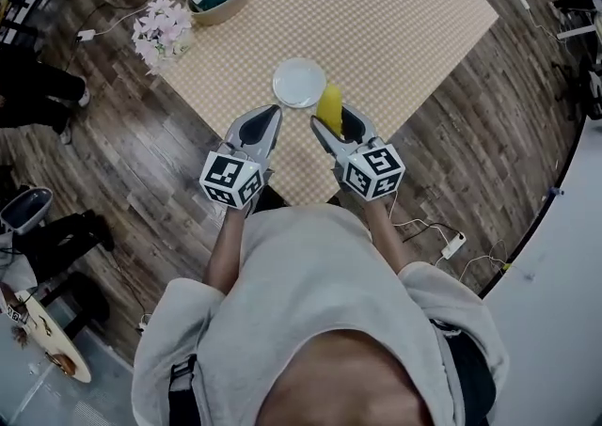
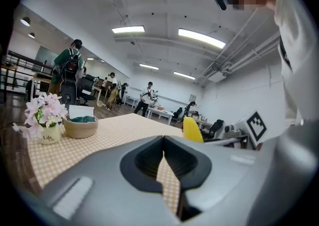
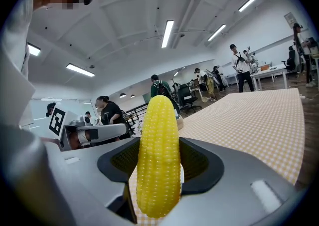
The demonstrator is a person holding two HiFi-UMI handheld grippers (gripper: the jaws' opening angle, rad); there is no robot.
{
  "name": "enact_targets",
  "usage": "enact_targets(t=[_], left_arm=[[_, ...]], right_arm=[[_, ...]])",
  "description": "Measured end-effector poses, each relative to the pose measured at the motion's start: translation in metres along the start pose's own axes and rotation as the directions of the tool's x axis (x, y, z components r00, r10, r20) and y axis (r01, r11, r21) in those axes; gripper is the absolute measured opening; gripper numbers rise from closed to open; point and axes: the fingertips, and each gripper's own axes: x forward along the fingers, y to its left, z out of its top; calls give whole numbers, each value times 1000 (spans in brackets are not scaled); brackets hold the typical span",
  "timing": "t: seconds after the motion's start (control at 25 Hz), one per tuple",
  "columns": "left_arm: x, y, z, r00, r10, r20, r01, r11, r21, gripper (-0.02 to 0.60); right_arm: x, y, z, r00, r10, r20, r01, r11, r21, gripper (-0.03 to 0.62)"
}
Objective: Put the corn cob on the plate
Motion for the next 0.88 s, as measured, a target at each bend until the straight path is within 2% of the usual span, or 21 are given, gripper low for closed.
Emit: enact_targets(t=[0.44,0.88], left_arm=[[14,30,-58,996,28,-80,-37,993,-115,8],[22,43,-99,988,26,-155,-50,986,-157,8]], right_arm=[[18,-17,-76,984,12,-177,-2,998,58,245],[33,-37,-118,964,14,-265,12,995,97,245]])
